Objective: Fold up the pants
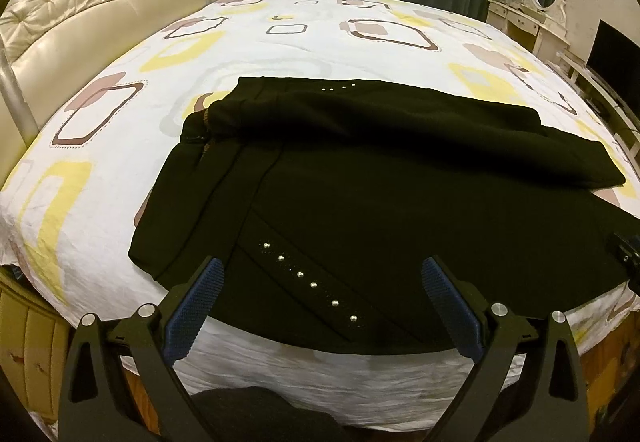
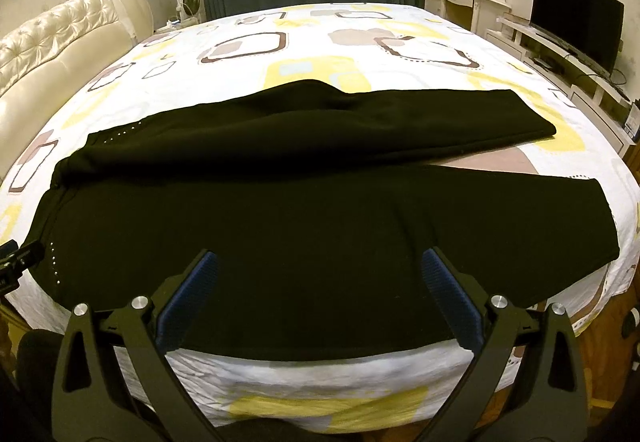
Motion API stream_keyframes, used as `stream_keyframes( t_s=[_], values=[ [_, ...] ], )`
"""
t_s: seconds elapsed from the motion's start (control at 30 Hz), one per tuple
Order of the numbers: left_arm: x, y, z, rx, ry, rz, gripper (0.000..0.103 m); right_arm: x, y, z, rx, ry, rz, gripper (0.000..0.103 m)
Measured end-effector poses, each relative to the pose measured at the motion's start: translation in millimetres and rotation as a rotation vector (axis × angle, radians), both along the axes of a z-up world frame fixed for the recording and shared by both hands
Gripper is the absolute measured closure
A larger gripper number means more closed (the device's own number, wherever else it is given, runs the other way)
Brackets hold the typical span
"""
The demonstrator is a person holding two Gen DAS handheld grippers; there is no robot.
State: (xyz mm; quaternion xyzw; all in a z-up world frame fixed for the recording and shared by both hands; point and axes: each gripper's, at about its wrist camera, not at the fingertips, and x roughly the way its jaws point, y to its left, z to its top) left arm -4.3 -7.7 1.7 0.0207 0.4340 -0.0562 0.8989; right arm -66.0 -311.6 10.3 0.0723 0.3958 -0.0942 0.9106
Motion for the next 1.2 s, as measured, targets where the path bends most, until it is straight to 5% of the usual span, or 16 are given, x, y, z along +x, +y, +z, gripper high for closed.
stream_keyframes(
  t_s=[1.2],
  values=[
    [-3.8,-6.2,2.1,0.012,-0.015,-0.017,0.004,0.6,5.5,-2.4,-0.001,0.009,0.014,0.002]
  ],
)
